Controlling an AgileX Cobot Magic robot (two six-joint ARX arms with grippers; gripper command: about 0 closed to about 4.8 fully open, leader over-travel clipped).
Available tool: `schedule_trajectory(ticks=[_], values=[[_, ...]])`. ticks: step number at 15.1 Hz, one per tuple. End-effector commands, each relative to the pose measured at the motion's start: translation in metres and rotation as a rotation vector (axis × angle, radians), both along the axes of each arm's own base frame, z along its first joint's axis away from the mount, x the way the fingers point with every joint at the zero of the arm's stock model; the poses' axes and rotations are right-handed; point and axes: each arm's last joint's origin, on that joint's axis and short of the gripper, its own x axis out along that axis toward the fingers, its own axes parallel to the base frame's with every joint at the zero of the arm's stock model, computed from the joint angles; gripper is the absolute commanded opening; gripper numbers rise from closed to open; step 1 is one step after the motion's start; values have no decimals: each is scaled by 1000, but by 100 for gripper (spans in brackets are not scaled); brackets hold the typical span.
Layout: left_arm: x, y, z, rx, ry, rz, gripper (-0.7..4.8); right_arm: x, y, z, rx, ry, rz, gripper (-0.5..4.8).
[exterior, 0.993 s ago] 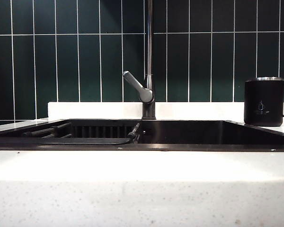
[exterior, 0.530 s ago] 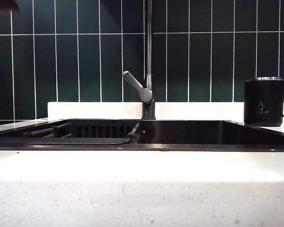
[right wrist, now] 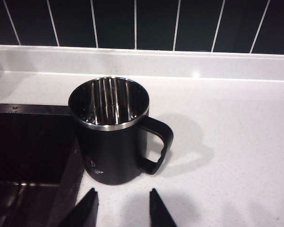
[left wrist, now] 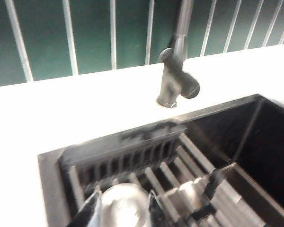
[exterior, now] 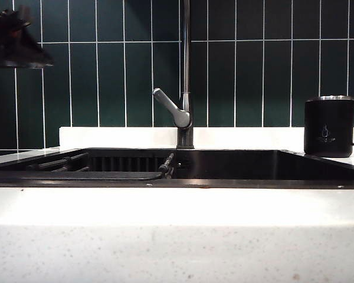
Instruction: Pick up the mug next to the sink, go to the faucet to get some water, pour the water into the sink, and finally put the mug back to its place.
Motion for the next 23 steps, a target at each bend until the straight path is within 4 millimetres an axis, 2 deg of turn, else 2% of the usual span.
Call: schedule_trajectory(ticks=[1, 3, 4, 6, 8, 11, 15, 18, 22, 23], values=[[12, -6, 11, -3, -30, -52, 122, 6, -1, -2, 31, 4, -33, 153], [36, -11, 11, -4, -6, -87, 122, 13, -3, -10, 195, 17, -113, 153], [46, -13, 11, -8, 0, -119, 122, 15, -3, -11, 213, 13, -116, 153], [74, -17, 9, -16, 23, -197, 161, 24, -5, -18, 203, 23, -151, 154], [90, -19, 12, -19, 19, -209, 161, 32, -6, -27, 187, 56, -164, 159], [99, -20, 14, -18, -37, -209, 160, 46, -5, -39, 112, 66, -138, 160], [107, -27, 6, -12, -62, -225, 162, 64, 7, -54, -66, 71, -57, 160], [113, -32, -4, 4, -69, -230, 187, 73, 6, -62, -83, 53, -115, 191], [118, -31, -12, 7, -59, -198, 187, 76, 6, -65, -82, 41, -121, 198], [119, -32, -12, 7, -68, -196, 186, 77, 5, -63, -87, 16, -153, 224]])
